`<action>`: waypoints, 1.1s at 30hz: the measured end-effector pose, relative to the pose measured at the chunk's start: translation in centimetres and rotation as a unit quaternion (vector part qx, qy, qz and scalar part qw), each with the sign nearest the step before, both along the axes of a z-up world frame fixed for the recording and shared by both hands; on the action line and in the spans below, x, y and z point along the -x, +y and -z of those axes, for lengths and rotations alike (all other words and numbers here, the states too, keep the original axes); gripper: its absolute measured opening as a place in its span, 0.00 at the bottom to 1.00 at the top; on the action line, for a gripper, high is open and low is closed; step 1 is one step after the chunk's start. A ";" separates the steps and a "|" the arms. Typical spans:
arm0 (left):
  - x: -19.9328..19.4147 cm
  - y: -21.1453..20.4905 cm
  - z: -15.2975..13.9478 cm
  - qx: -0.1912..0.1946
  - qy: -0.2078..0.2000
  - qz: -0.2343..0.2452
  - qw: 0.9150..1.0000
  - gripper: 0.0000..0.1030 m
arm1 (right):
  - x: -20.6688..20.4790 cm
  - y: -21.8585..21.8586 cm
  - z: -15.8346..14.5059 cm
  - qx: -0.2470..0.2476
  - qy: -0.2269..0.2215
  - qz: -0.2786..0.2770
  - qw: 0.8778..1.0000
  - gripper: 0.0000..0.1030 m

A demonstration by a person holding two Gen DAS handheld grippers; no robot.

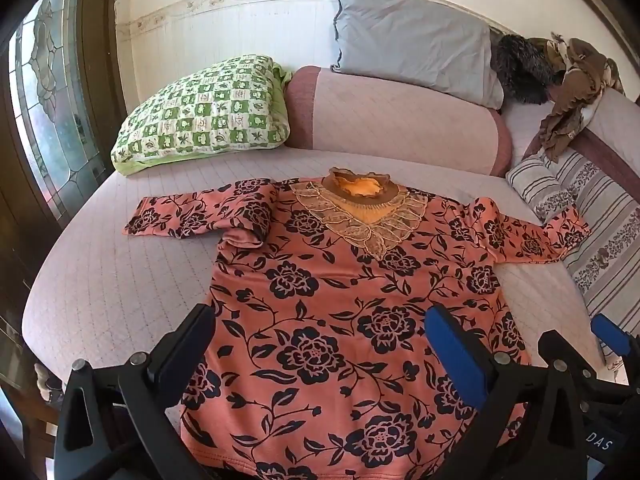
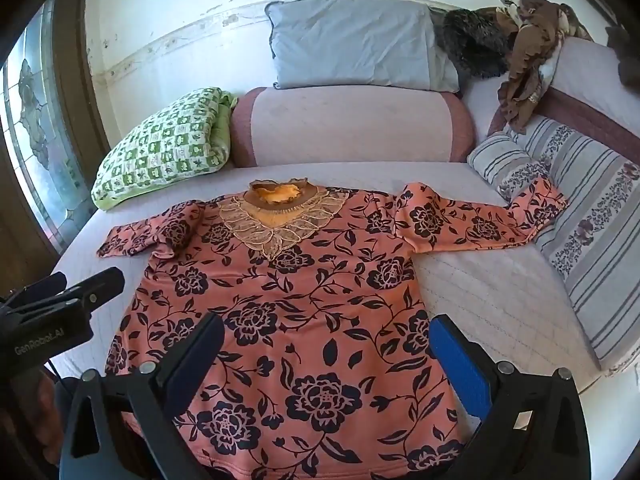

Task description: Fold small clothes

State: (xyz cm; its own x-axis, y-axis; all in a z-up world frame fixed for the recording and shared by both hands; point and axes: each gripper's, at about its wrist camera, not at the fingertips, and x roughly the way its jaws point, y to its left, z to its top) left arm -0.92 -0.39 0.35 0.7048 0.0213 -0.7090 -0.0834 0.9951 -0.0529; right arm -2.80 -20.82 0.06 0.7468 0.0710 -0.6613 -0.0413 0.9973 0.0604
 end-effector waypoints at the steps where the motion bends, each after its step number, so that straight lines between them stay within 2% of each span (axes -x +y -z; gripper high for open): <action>1: 0.0 0.0 0.0 -0.001 0.001 -0.001 1.000 1.00 | 0.0 -0.1 -0.1 0.001 -0.001 0.000 1.000 1.00; 33: -0.1 -0.1 0.4 0.003 0.004 -0.005 1.000 1.00 | 0.1 0.2 -0.5 0.003 -0.011 -0.005 1.000 1.00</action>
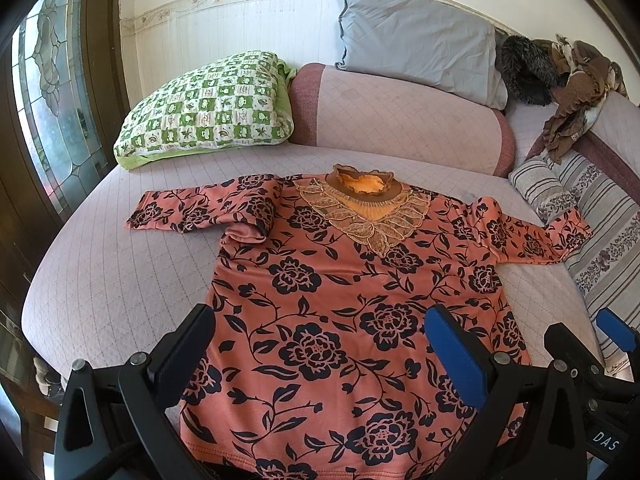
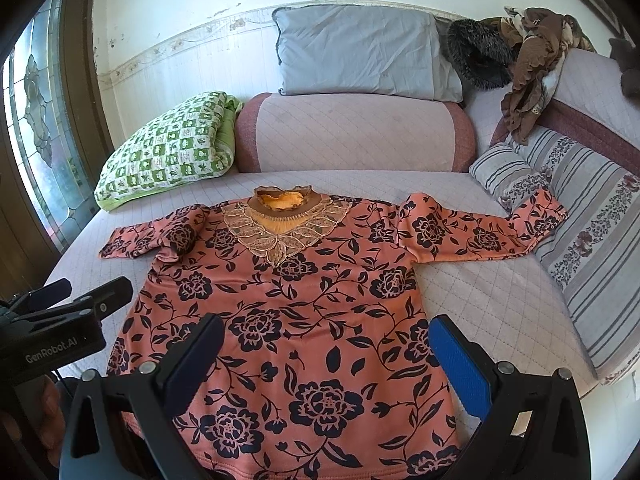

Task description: Fold small clothes

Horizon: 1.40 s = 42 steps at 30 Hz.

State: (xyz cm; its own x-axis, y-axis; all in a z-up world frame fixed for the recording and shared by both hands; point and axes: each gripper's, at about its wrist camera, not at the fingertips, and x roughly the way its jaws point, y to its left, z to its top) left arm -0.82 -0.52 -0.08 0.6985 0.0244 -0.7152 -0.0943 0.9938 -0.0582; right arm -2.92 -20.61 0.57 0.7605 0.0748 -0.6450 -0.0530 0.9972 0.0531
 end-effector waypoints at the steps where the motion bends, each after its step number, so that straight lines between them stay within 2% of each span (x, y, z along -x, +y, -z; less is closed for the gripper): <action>1: 0.0 0.1 0.1 0.000 0.000 -0.001 1.000 1.00 | 0.1 0.0 0.0 -0.001 0.000 0.000 1.000 1.00; 20: -2.3 -0.1 1.9 -0.003 0.025 -0.004 1.000 1.00 | -2.5 -0.7 1.6 -0.004 0.024 0.005 1.000 1.00; 42: -2.2 0.1 1.2 -0.006 0.015 -0.004 1.000 1.00 | -2.5 0.3 0.9 0.004 0.011 -0.005 1.000 1.00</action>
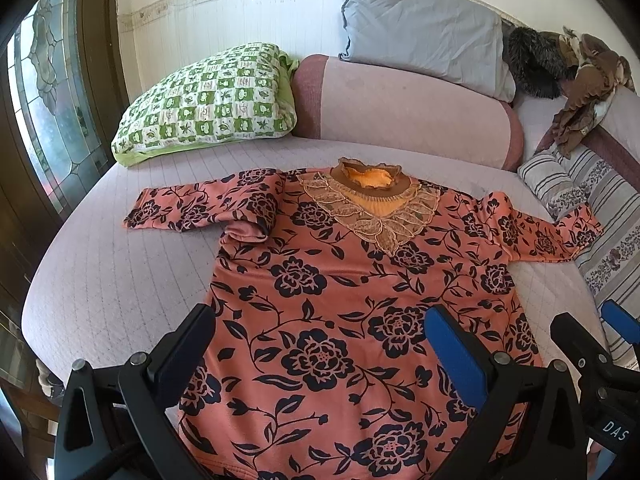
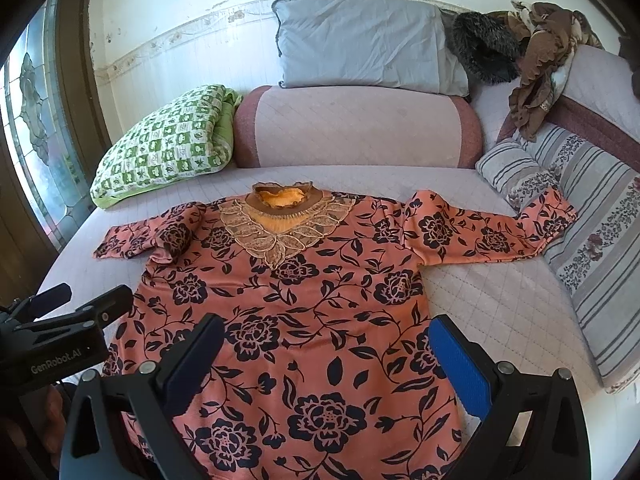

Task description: Fold small clothes

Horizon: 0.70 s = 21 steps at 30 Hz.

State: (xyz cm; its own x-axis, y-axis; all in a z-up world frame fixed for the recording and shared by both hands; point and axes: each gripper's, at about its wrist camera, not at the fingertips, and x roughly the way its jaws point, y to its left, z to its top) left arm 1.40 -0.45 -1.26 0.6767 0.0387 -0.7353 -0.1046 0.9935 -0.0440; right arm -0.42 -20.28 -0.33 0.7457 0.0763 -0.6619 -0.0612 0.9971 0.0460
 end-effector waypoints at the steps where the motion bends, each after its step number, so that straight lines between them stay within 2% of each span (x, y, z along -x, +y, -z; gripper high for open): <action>1: 0.0 0.0 0.0 0.000 0.000 0.000 1.000 1.00 | 0.0 0.1 0.0 0.000 0.000 0.000 1.000 1.00; 13: -0.3 0.1 0.5 0.001 0.006 0.005 1.000 1.00 | -0.4 -1.1 0.5 -0.016 0.008 -0.001 1.000 1.00; 15: -0.6 0.5 1.4 -0.003 0.013 -0.001 1.000 1.00 | -1.1 -2.7 1.0 -0.043 0.015 -0.002 0.999 1.00; 17: -1.1 0.9 2.9 -0.003 0.027 0.000 1.000 1.00 | -2.0 -5.5 1.8 -0.090 0.028 0.011 0.996 1.00; 19: -1.7 1.2 4.5 -0.010 0.045 -0.004 0.999 1.00 | -3.2 -9.6 2.9 -0.155 0.037 0.038 0.986 1.00; 21: -2.2 1.4 6.1 -0.021 0.063 -0.006 0.998 1.00 | -4.9 -14.3 4.3 -0.197 0.040 0.080 0.976 1.00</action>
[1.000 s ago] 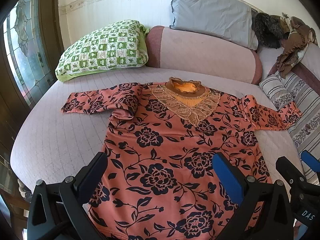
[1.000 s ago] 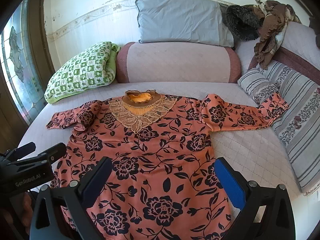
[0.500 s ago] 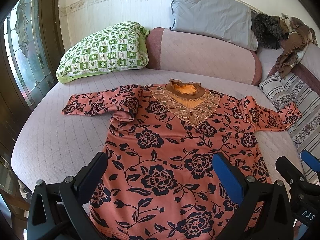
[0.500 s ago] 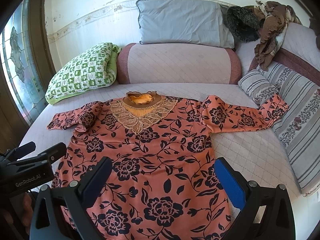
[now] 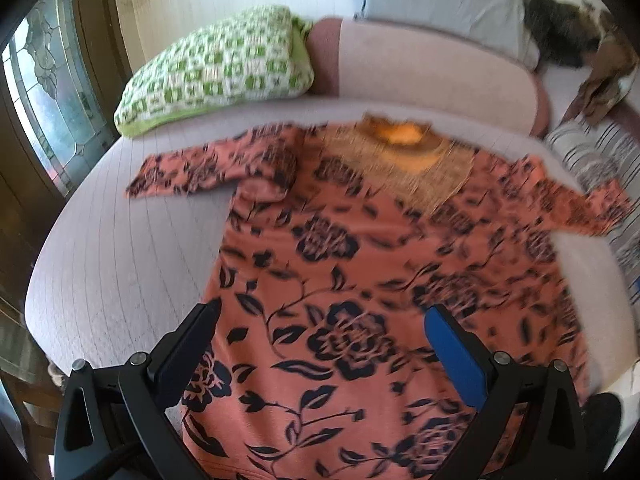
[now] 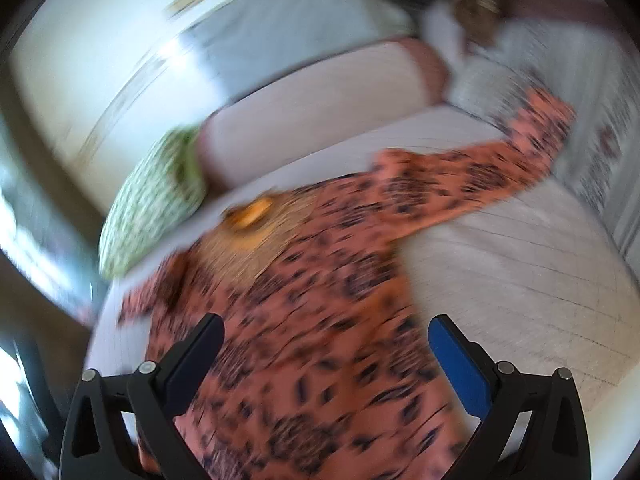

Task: Fold small clothes
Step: 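Grasp the sleeve cuff with the right gripper and fold it across the blouse body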

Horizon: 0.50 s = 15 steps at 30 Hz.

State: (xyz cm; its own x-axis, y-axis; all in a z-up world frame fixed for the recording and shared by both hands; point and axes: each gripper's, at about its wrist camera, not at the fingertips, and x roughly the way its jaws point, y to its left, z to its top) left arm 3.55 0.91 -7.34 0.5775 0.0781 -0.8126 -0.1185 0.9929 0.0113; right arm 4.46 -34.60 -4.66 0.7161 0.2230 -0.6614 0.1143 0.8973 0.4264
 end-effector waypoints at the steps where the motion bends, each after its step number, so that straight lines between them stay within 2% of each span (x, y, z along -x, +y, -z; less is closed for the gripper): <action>1: -0.3 0.1 0.8 -0.003 0.009 0.000 1.000 1.00 | -0.8 -2.4 0.6 -0.016 0.006 0.027 1.000 1.00; 3: -0.7 0.1 2.0 -0.006 0.018 0.000 1.000 1.00 | -2.6 -7.6 1.7 -0.053 0.000 0.079 0.995 0.99; 5: -1.1 0.1 2.8 -0.010 0.022 0.000 1.000 1.00 | -4.6 -12.2 2.5 -0.057 0.001 0.137 0.989 0.98; 8: -2.0 -0.1 3.6 -0.013 0.024 0.007 1.000 1.00 | -8.4 -18.1 3.7 -0.067 0.006 0.184 0.981 0.88; 9: -2.3 -0.2 3.8 -0.016 0.023 0.009 1.000 1.00 | -9.9 -20.3 4.1 -0.076 0.008 0.203 0.976 0.81; 11: -3.1 -0.2 4.1 -0.025 0.019 0.012 0.999 1.00 | -12.1 -23.3 4.5 -0.072 0.011 0.242 0.968 0.74; 15: -4.4 -0.1 4.5 -0.031 0.002 0.019 0.999 1.00 | -16.4 -27.4 4.6 -0.034 0.013 0.308 0.951 0.74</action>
